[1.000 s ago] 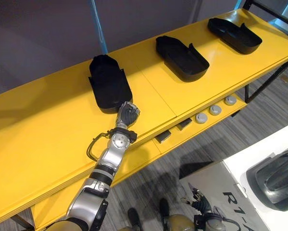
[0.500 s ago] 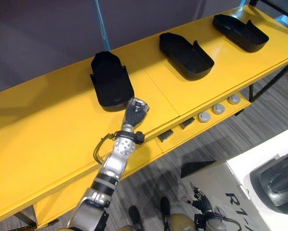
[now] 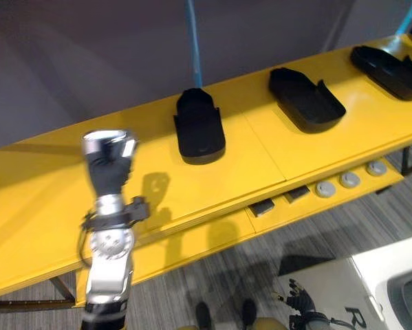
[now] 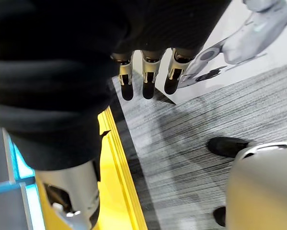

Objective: Walk over and take plastic housings, then place them on the shelf

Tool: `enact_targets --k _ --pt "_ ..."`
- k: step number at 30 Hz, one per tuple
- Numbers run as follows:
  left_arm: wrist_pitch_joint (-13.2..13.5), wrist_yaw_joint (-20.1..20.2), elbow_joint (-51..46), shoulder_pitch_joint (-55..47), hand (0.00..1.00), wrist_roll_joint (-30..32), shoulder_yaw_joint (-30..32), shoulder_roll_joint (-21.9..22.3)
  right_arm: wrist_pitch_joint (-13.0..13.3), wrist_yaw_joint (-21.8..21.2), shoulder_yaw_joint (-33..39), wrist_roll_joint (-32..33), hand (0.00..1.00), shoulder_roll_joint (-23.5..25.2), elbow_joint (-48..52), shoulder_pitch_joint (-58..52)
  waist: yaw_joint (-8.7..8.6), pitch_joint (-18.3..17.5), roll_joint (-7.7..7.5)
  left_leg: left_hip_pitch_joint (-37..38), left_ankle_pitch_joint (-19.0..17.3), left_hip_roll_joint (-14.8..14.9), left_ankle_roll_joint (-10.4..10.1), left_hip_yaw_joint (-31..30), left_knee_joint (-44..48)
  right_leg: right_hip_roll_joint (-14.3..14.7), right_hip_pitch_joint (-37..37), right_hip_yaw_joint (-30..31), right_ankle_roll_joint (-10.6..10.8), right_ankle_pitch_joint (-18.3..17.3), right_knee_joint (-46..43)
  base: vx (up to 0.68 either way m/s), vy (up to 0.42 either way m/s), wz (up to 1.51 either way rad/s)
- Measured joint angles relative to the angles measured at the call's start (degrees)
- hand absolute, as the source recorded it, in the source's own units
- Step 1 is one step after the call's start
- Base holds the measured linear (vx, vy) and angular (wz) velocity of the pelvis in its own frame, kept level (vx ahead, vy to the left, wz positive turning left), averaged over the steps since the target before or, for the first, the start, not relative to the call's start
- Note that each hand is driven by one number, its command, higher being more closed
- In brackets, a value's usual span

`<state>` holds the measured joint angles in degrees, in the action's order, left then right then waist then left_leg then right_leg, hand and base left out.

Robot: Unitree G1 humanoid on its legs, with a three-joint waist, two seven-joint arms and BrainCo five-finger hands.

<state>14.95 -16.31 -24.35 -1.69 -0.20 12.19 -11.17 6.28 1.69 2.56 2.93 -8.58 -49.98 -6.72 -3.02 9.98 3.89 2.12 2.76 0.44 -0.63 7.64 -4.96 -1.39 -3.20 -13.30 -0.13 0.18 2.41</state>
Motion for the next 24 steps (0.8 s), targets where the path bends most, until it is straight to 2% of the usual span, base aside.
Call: enact_targets --k 5,10,11,13,14,17,18,21,24 --pt "0.1 -2.3 -0.3 -13.1 1.0 -1.9 7.8 6.8 -0.1 0.0 1.4 -0.3 0.0 2.5 -0.9 -0.6 3.81 -2.4 -1.55 0.5 0.0 -0.3 0.0 -2.9 0.0 -0.3 -1.3 -2.5 0.0 -1.5 -0.8 0.02 -0.021 0.31" --pt "-0.5 -2.5 0.1 -22.8 1.0 -1.9 12.2 11.6 -0.1 0.0 1.8 -0.6 0.0 5.6 2.2 -2.4 4.72 -4.2 -3.1 1.3 -0.2 -0.6 0.0 -4.7 0.0 -1.3 -1.8 -4.8 0.2 -4.1 -4.1 0.01 -0.012 0.25" --pt "-1.0 -2.5 1.5 -24.1 1.0 -1.8 13.4 12.3 -0.2 0.1 1.8 -0.9 0.0 6.3 3.1 -2.7 5.31 -4.7 -3.42 1.3 -0.5 -0.6 -0.3 -4.5 0.0 -1.3 -1.8 -4.8 0.2 -4.1 -4.1 0.0 0.0 0.0" --pt "-2.9 -2.3 7.1 -25.2 1.0 -1.7 14.9 13.1 -0.5 0.1 1.7 -1.6 0.0 7.2 5.6 -2.8 5.6 -4.9 -3.62 1.3 -1.1 -0.6 0.3 -4.2 0.2 -1.5 -1.8 -4.9 0.4 -4.2 -4.6 -0.02 0.01 -0.03" --pt "-3.9 -2.1 12.0 -25.4 0.0 -1.7 15.4 13.5 -0.5 0.1 1.6 -1.6 0.0 7.6 7.2 -2.9 5.52 -4.9 -3.63 1.4 -1.4 -0.6 0.6 -3.8 0.7 -1.7 -1.8 -4.8 0.5 -4.3 -5.0 -0.03 0.014 -0.06" --pt "-7.0 0.1 23.1 -25.1 0.0 -1.7 15.5 14.3 -0.6 0.1 0.5 -1.7 0.0 8.1 8.9 -2.9 5.39 -5.3 -4.22 1.3 -2.8 -0.2 0.7 -0.8 2.3 -2.1 -1.8 -4.4 0.7 -4.7 -5.8 -0.02 0.024 -0.14" --pt "-8.5 2.1 30.2 -24.4 0.0 -1.7 14.6 14.3 -0.8 0.1 0.0 -1.7 0.0 8.4 9.0 -3.0 5.27 -5.7 -4.6 1.3 -3.2 0.0 0.5 0.3 3.2 -2.3 -2.0 -4.3 0.8 -4.9 -6.1 0.0 0.021 -0.09" --pt "-10.4 6.3 41.0 -22.8 0.0 -1.7 10.9 13.9 -1.4 0.1 -0.5 -1.7 0.0 8.7 9.0 -3.8 5.28 -6.5 -4.98 1.3 -3.3 -0.2 0.1 0.4 3.4 -2.5 -2.0 -4.2 0.9 -5.0 -6.3 0.0 0.007 -0.02" --pt "-11.3 9.2 47.2 -21.2 0.0 -0.2 8.2 14.1 -1.4 0.1 -0.5 -1.5 0.0 8.9 9.0 -4.2 5.3 -7.1 -5.04 1.5 -3.8 -0.2 -0.3 1.5 3.7 -2.6 -1.8 -3.0 1.2 -5.1 -6.5 0.01 0.025 -0.14"
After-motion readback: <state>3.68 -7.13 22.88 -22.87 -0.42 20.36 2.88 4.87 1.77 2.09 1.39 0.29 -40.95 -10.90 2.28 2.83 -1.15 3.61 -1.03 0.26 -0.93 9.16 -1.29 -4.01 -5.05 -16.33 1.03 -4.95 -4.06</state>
